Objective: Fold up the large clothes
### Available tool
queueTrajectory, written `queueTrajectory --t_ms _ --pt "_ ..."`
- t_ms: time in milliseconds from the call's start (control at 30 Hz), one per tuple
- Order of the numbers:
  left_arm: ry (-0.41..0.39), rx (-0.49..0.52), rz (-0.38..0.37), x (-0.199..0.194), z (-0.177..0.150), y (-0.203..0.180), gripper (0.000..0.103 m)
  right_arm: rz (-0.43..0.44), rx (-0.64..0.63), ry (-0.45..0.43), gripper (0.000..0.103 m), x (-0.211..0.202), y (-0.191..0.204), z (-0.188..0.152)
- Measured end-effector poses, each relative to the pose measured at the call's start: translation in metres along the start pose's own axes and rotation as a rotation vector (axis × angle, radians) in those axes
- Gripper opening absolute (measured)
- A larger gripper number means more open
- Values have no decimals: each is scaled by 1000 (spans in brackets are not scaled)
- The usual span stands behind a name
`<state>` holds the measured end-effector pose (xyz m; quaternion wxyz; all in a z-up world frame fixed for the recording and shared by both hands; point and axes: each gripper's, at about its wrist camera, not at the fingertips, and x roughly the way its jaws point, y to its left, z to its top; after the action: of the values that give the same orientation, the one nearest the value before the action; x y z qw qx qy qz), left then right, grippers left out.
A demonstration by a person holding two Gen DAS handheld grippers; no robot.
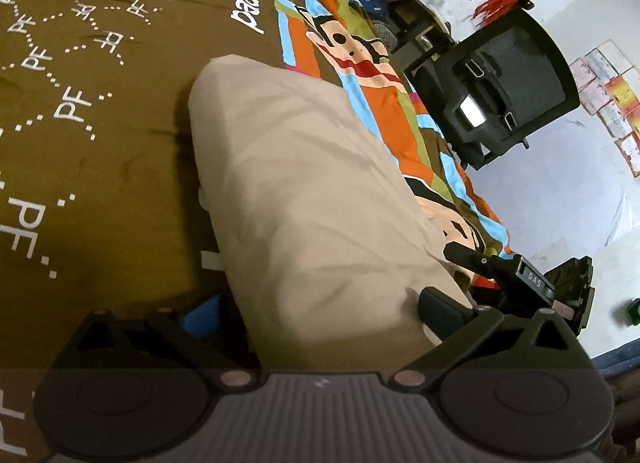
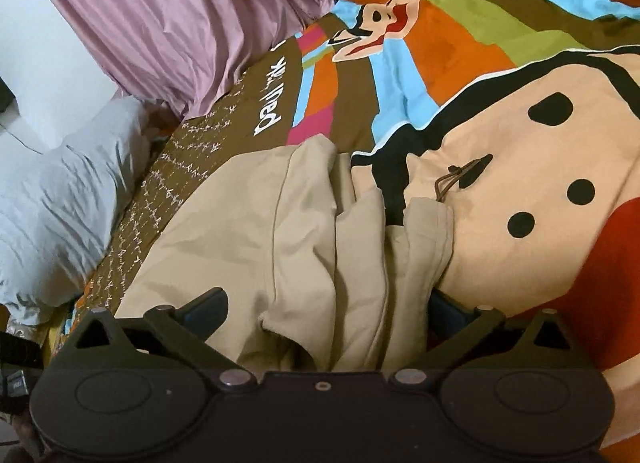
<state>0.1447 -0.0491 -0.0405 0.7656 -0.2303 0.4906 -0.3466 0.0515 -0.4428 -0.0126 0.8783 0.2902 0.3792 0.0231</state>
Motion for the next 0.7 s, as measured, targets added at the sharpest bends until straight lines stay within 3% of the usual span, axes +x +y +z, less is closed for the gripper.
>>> queueTrajectory --t_ms 333,433,533,600,700 --pt "-3 -2 -4 0 0 0 103 -65 -77 -7 103 9 9 -5" --pt "-43 14 16 -8 2 1 103 -70 -82 -11 102 9 10 -7" --pt "-88 -6 27 -15 8 7 102 -115 -133 -15 89 10 17 -9" --pt "-78 -45 24 -14 13 16 102 -120 -175 -24 74 9 22 -11" --pt "-25 -91 5 -1 18 30 101 -94 -205 -30 65 7 25 -11"
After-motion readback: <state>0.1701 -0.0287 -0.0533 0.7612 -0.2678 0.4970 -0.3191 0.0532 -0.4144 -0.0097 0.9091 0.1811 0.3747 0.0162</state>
